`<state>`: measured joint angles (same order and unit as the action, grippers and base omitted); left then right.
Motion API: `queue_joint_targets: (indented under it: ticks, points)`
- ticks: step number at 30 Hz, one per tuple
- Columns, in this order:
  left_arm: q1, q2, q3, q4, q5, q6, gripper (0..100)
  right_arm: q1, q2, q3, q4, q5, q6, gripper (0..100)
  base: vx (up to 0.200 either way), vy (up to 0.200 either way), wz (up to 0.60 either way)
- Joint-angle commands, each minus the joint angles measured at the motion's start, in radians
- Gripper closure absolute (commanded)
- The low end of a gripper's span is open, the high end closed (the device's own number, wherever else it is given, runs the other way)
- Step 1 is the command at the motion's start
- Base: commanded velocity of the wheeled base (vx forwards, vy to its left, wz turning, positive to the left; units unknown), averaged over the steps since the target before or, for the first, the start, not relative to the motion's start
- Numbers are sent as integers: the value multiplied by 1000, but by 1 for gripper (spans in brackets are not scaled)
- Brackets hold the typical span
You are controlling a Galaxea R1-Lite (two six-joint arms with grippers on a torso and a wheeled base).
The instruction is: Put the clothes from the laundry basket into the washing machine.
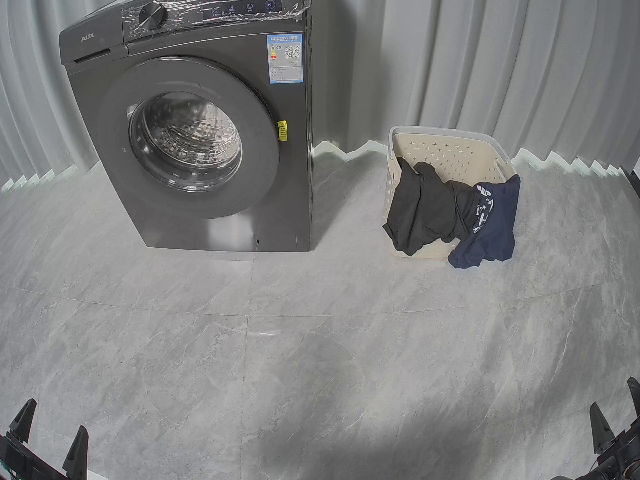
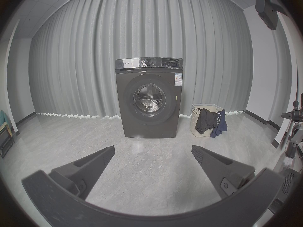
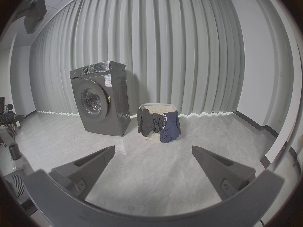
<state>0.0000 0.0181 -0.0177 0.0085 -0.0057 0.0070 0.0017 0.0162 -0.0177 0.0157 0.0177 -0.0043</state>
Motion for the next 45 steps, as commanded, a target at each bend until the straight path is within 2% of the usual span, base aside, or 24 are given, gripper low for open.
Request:
queue_joint_targets:
  ticks: [1, 19, 37, 45]
  points:
    - [0, -18, 16, -1, -2, -1, 0, 0, -13, 10, 0, -1, 0, 0, 0, 0, 0]
    - [0, -18, 16, 1, -3, -1, 0, 0, -13, 10, 0, 1, 0, 0, 0, 0, 0]
    - [0, -18, 16, 1, -5, 4, 0, -2, -12, 10, 1, 4, -2, 0, 200, 0, 0]
    - [0, -18, 16, 1, -2, 4, 0, 0, -13, 10, 0, 4, 0, 0, 0, 0, 0]
